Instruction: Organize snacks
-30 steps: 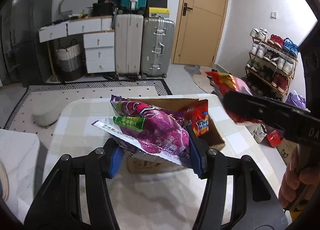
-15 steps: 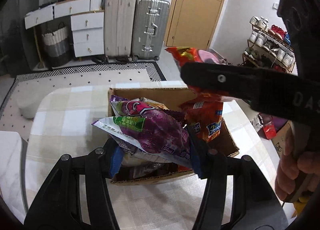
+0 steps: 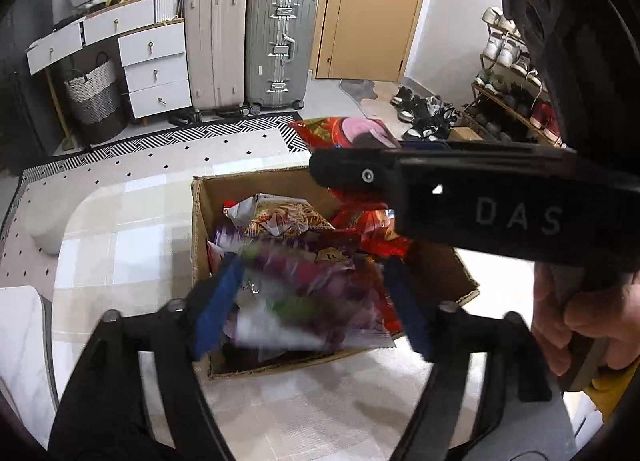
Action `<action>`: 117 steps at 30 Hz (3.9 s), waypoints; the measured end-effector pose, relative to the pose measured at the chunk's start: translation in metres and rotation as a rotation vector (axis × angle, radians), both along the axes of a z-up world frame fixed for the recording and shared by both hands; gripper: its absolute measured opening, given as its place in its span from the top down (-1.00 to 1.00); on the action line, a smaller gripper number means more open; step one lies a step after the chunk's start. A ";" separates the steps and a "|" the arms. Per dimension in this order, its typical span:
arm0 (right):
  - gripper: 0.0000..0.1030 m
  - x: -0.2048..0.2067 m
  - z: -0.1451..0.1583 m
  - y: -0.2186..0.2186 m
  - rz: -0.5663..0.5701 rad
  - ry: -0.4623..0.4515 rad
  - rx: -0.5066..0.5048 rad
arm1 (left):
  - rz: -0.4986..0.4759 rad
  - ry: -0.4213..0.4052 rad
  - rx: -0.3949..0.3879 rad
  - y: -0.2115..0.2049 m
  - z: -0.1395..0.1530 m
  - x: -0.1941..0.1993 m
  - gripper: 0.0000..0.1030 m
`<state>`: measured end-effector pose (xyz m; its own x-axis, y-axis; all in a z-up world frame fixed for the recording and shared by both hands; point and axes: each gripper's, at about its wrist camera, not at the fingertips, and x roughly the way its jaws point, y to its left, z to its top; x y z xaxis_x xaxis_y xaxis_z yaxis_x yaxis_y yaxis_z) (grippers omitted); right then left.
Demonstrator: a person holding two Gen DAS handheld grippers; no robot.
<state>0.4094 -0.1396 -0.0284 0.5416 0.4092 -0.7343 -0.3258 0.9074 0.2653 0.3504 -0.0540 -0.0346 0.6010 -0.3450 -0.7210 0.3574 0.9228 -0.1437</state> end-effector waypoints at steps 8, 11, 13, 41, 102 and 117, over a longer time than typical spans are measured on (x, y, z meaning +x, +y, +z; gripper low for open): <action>0.11 -0.003 0.001 -0.005 -0.010 0.000 0.007 | 0.034 -0.035 0.006 0.018 0.016 -0.012 -0.57; 0.11 -0.005 0.001 -0.007 -0.011 0.005 0.007 | 0.051 -0.044 -0.006 0.028 0.021 -0.022 -0.58; 0.12 -0.004 0.001 -0.008 -0.014 0.012 0.002 | 0.070 -0.049 -0.013 0.035 0.026 -0.024 -0.58; -0.30 -0.072 0.048 -0.025 -0.022 -0.078 -0.013 | 0.279 -0.228 0.073 0.053 0.102 -0.113 -0.94; -0.98 -0.337 0.001 -0.110 -0.198 -0.641 0.017 | 0.454 -0.453 0.024 0.100 0.063 -0.316 -0.99; -0.98 -0.332 -0.067 -0.128 -0.287 -0.671 -0.046 | 0.435 -0.441 0.051 0.091 -0.080 -0.249 -0.99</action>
<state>0.0775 -0.2671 -0.0951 0.9623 0.1599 -0.2201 -0.1522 0.9870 0.0516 0.1012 0.0369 -0.1144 0.9237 0.0262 -0.3823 -0.0368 0.9991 -0.0204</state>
